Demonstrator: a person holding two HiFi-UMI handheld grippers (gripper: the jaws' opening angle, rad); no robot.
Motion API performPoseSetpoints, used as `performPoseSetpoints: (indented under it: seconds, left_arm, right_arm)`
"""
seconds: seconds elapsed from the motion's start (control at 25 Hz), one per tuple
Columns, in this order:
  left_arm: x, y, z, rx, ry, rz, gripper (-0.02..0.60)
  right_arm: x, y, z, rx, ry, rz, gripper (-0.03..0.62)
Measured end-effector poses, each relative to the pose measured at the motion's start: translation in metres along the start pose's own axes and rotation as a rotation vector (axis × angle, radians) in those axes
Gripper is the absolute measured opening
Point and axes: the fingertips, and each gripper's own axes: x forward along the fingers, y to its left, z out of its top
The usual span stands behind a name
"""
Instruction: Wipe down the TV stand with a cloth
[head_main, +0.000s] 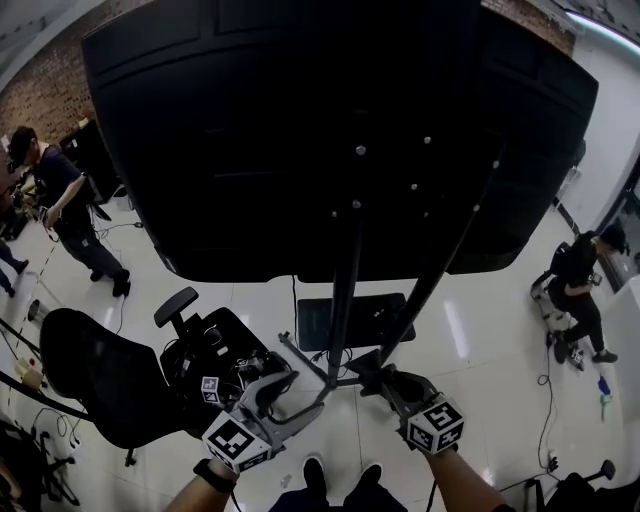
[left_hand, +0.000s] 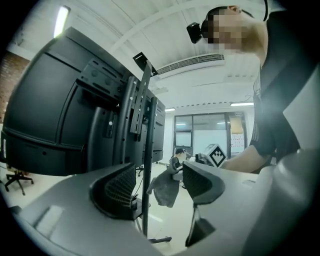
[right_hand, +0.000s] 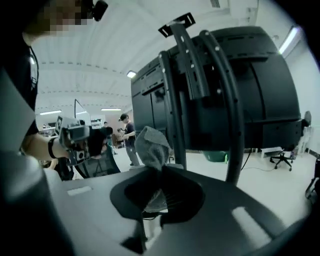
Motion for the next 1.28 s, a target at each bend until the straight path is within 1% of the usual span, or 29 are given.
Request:
performPoseSetpoints:
  seconds: [0.16, 0.24, 0.32, 0.4, 0.48, 0.56, 0.6, 0.72, 0.88, 0.96, 1.08, 1.2, 1.28]
  left_arm:
    - [-0.012, -0.033, 0.024, 0.026, -0.034, 0.000, 0.313]
    - [-0.019, -0.057, 0.028, 0.020, -0.038, 0.006, 0.313]
    - [-0.025, -0.083, 0.030, 0.032, -0.039, 0.012, 0.313]
    - [-0.028, -0.110, 0.030, 0.029, -0.038, 0.026, 0.318]
    - [-0.028, -0.139, 0.030, -0.009, -0.047, 0.039, 0.333]
    - [-0.028, -0.175, 0.032, -0.048, -0.068, 0.028, 0.349]
    - [-0.028, -0.194, 0.031, -0.054, -0.073, 0.015, 0.355]
    - [-0.029, -0.241, 0.022, -0.038, -0.071, 0.002, 0.362]
    - [-0.032, -0.280, 0.021, -0.026, -0.070, 0.021, 0.360]
    - [-0.035, -0.293, 0.025, -0.003, -0.083, 0.025, 0.360]
    - [-0.043, -0.302, 0.034, 0.049, -0.115, 0.048, 0.357]
    - [-0.051, -0.309, 0.043, 0.050, -0.145, 0.048, 0.354]
    - [-0.058, -0.311, 0.050, 0.055, -0.168, 0.047, 0.354]
  right_arm:
    - [-0.072, 0.028, 0.040, 0.017, -0.113, 0.008, 0.023]
    - [-0.107, 0.045, 0.048, 0.005, -0.144, 0.018, 0.023]
    - [-0.139, 0.064, 0.052, -0.019, -0.164, 0.048, 0.023]
    - [-0.172, 0.083, 0.046, -0.053, -0.156, 0.102, 0.023]
    - [-0.205, 0.098, 0.030, -0.085, -0.101, 0.159, 0.023]
    - [-0.240, 0.108, 0.022, -0.117, -0.069, 0.208, 0.023]
    - [-0.257, 0.110, 0.020, -0.127, -0.068, 0.219, 0.023]
    - [-0.296, 0.106, 0.017, -0.122, -0.120, 0.193, 0.023]
    - [-0.324, 0.094, 0.030, -0.058, -0.255, 0.108, 0.021]
    - [-0.336, 0.092, 0.041, -0.035, -0.315, 0.073, 0.020]
    - [-0.347, 0.091, 0.041, -0.009, -0.328, 0.044, 0.020]
    - [-0.351, 0.100, 0.043, -0.046, -0.316, 0.037, 0.020]
    - [-0.351, 0.105, 0.046, -0.049, -0.318, 0.031, 0.020]
